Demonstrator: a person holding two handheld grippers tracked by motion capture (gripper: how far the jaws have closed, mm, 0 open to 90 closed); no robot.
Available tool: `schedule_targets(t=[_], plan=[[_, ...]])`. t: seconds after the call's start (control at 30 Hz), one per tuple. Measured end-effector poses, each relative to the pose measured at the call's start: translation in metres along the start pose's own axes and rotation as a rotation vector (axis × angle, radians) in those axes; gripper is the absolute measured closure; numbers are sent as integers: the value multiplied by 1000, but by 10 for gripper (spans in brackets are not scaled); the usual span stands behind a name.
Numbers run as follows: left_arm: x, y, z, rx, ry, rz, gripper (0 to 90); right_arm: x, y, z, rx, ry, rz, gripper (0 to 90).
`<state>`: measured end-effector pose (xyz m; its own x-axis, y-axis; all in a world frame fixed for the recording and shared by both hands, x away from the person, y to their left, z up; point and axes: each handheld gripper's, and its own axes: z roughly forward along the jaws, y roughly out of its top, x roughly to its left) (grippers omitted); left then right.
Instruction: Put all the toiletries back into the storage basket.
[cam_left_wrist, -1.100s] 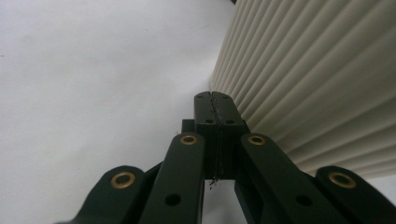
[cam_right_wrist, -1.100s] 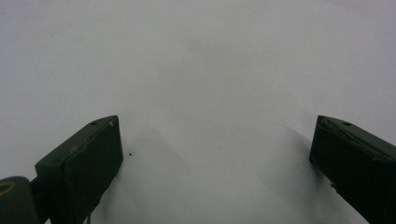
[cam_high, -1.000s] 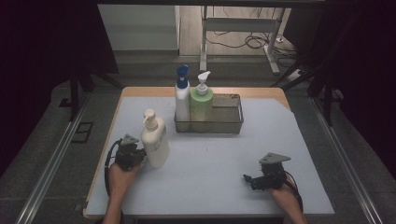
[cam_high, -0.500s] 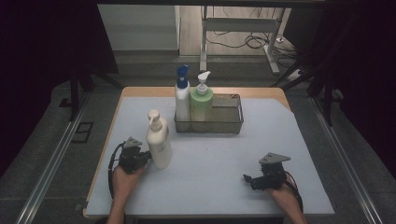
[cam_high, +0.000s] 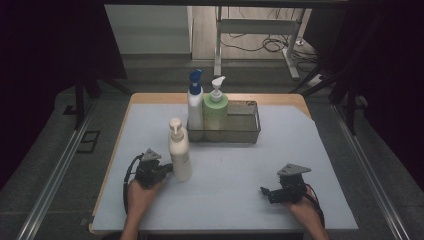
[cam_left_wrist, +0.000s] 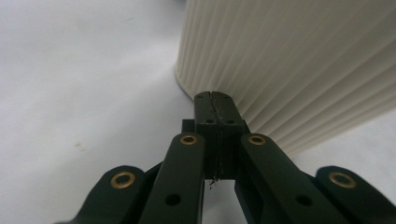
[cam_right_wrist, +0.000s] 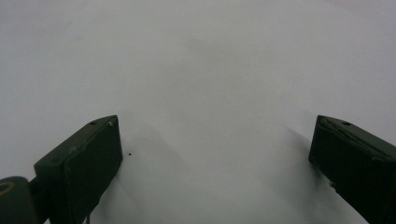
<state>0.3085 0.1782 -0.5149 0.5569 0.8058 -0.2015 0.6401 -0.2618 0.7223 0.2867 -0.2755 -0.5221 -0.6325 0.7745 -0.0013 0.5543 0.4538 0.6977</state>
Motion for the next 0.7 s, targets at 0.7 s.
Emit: schedule_targets(t=[0.7], plan=[[-33,12,23,27,-67,71,893,0,0,0,2,0,-1,21]])
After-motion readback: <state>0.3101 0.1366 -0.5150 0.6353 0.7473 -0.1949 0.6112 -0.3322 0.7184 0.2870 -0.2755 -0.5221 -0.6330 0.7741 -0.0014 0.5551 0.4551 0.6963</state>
